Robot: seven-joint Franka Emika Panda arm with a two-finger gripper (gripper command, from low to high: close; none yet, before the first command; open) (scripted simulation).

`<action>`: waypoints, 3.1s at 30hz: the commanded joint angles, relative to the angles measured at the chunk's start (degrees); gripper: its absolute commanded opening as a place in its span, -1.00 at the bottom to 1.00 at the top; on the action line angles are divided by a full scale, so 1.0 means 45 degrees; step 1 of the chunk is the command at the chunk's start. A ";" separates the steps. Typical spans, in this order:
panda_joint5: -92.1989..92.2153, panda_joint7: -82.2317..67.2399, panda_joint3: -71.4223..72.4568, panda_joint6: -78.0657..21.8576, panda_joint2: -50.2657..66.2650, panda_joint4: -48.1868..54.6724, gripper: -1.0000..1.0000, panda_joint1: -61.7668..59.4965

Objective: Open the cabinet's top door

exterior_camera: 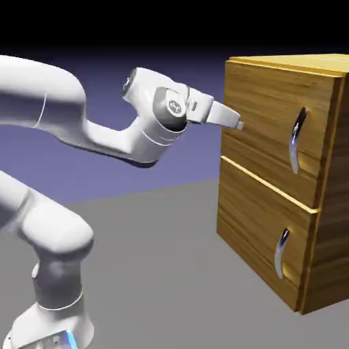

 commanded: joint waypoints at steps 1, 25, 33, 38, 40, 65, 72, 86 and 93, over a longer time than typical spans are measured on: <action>-0.0554 0.0391 -0.0223 -0.0033 -0.0087 0.0093 1.00 0.0196; -1.3844 0.9769 -0.5573 -0.0821 -0.2176 0.2312 1.00 0.4897; -1.8274 1.2895 -0.7356 -0.1083 -0.2872 0.3051 1.00 0.6463; -1.9455 1.3714 -0.8075 -0.1202 -0.2934 0.3594 1.00 0.7328; -1.9534 1.3742 -0.8595 -0.1306 -0.2698 0.4300 1.00 0.8251; -1.4755 1.5261 -0.0655 -0.5053 -0.1534 -0.1511 -1.00 -0.0369; -1.1962 1.4905 0.2554 -0.5560 -0.2394 -0.2959 -1.00 -0.2898; -0.4212 1.1906 0.7749 -0.9028 -0.5331 -0.5149 -1.00 -0.3220; -0.0348 1.1226 1.0796 -1.1721 -0.5523 -0.5062 -1.00 -0.2376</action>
